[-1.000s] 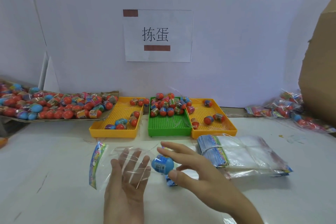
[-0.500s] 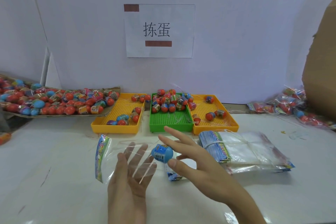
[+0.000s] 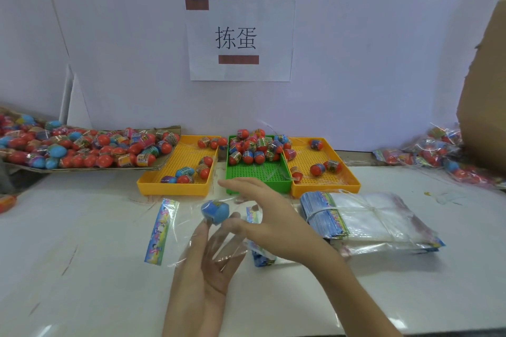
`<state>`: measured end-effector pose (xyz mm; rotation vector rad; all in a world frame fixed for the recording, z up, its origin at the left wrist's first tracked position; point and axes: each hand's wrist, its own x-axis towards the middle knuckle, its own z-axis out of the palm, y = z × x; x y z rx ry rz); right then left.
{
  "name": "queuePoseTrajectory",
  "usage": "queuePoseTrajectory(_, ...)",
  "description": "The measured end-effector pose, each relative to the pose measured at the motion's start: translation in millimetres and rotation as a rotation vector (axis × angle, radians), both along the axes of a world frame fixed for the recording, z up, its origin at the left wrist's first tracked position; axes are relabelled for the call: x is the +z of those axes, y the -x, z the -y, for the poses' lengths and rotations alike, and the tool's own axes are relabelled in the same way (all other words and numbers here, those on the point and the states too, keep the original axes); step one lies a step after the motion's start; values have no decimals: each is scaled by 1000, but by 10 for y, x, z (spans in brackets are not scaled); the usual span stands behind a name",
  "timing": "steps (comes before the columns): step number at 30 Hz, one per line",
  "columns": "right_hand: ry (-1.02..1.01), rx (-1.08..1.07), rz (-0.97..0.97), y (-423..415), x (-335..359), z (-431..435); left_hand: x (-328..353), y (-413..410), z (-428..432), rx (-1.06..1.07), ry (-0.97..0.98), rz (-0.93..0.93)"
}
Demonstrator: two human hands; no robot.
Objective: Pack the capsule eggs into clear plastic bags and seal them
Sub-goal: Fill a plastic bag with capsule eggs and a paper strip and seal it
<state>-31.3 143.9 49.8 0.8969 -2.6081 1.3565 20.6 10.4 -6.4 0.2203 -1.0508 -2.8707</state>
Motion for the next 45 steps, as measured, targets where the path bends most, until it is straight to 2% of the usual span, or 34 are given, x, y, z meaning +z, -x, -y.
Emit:
queuePoseTrajectory(2,-44,-19,5,24,11,24,8,-3,10,-18,-30,2)
queuePoseTrajectory(5,-173,125,91,133,136,-134,8,-14,27,-37,-80,-4)
queuePoseTrajectory(7,-139,187,154,296,286,-358,12,-19,34,-34,-116,-6)
queuePoseTrajectory(8,-91,133,141,422,344,-479,10,-18,34,-28,-125,-7)
queuePoseTrajectory(10,-62,-135,41,764,402,-739,2,-14,29,-15,-126,-10)
queuePoseTrajectory(12,-311,-442,9,1132,381,-999,4,-9,19,-12,-123,-12)
queuePoseTrajectory(13,-478,-512,59,1283,334,-1108,6,-4,18,-12,-124,-10)
queuePoseTrajectory(14,-602,-527,132,1393,277,-1184,8,1,20,-13,-125,-10)
queuePoseTrajectory(16,-673,-474,251,1494,162,-1247,14,6,25,-14,-124,-8)
queuePoseTrajectory(18,-643,-418,245,1502,73,-1240,17,5,27,-7,-122,-8)
queuePoseTrajectory(22,-489,-369,114,1481,-50,-1181,16,0,25,13,-98,3)
queuePoseTrajectory(25,-484,-331,27,1485,-107,-1153,2,3,25,22,-96,12)
queuePoseTrajectory(29,-449,-360,-21,1502,-96,-1170,15,1,19,26,-98,11)
queuePoseTrajectory(32,-383,-460,-66,1427,1,-1144,25,-2,20,28,-100,9)
queuePoseTrajectory(36,-89,-474,-163,1040,206,-959,25,-3,20,28,-93,3)
queuePoseTrajectory(39,76,-302,-177,571,294,-765,36,-20,12,35,-101,-6)
queuePoseTrajectory(41,81,-215,-212,278,303,-636,41,-42,2,45,-98,-11)
queuePoseTrajectory(45,-8,-203,-248,-26,204,-398,55,-83,-6,46,-91,-18)
